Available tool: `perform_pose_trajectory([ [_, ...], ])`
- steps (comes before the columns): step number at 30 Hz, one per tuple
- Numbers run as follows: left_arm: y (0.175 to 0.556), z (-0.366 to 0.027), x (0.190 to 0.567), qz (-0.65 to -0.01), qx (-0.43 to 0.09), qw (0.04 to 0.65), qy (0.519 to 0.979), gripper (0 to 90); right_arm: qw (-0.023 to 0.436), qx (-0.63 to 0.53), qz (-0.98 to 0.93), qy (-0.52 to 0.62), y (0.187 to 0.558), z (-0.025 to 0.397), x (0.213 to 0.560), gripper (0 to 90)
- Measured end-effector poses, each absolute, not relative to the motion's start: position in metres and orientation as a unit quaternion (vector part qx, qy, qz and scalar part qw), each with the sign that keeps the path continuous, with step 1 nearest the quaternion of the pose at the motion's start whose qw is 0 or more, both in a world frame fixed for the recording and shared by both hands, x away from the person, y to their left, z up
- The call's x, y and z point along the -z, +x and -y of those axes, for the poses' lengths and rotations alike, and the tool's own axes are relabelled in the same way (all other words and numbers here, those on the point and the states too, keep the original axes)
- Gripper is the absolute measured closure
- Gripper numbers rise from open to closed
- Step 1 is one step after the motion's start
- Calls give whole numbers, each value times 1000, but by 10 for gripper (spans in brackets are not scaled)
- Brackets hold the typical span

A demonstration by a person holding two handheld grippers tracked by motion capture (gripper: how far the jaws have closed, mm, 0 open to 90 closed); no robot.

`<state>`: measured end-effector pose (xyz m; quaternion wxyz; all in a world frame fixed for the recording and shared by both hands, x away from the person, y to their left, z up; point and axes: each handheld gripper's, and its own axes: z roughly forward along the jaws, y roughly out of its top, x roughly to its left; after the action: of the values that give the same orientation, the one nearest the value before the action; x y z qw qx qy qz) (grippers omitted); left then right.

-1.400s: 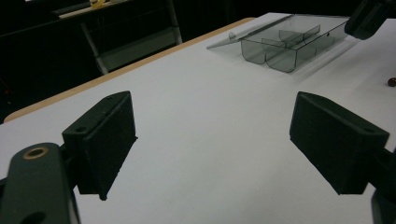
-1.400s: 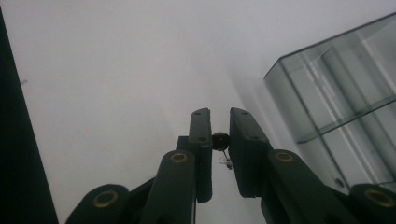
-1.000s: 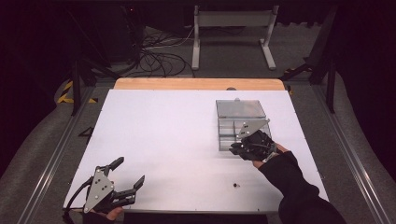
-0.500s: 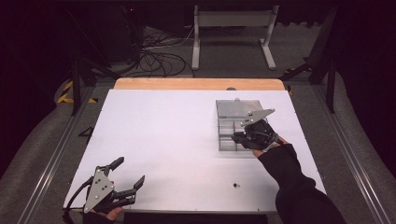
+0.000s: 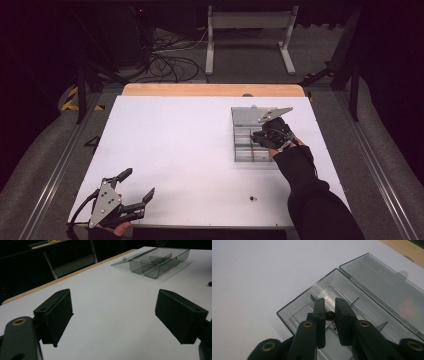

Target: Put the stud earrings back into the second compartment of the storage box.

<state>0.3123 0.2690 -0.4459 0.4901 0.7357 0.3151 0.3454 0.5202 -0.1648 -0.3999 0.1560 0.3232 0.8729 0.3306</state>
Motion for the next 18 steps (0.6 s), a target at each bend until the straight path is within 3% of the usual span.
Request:
perform_pose_trajectory([
  [18, 313, -270, 446, -315, -346, 491, 735, 151, 177, -292, -867, 364, 554, 164, 425, 794],
])
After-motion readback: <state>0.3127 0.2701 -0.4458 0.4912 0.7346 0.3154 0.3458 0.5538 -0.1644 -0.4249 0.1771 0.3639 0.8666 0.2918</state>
